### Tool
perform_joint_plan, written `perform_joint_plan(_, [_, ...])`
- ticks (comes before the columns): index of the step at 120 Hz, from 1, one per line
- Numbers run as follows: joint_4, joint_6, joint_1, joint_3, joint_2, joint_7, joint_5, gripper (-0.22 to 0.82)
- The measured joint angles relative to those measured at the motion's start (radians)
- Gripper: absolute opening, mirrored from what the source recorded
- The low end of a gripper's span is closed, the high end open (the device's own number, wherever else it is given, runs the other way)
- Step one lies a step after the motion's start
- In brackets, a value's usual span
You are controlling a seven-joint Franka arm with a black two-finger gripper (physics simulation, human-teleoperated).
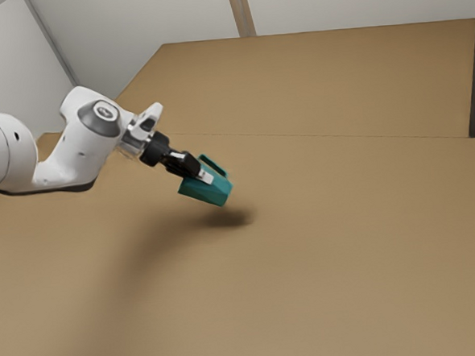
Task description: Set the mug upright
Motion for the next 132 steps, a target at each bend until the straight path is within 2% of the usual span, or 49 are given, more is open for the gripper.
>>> perform_joint_plan(33, [-0.031,-0.007,-0.057,0.000,-0.117,-0.112,0.346,-0.15])
perform_joint_plan(59, [-0.092,-0.004,-0.080,-0.004,-0.188,-0.221,0.515,-0.15])
perform_joint_plan(87, [-0.181,0.023,-0.070,-0.032,-0.248,-0.342,0.639,-0.15])
perform_joint_plan(132, [-0.293,0.170,-0.086,-0.073,-0.273,-0.521,0.741,-0.15])
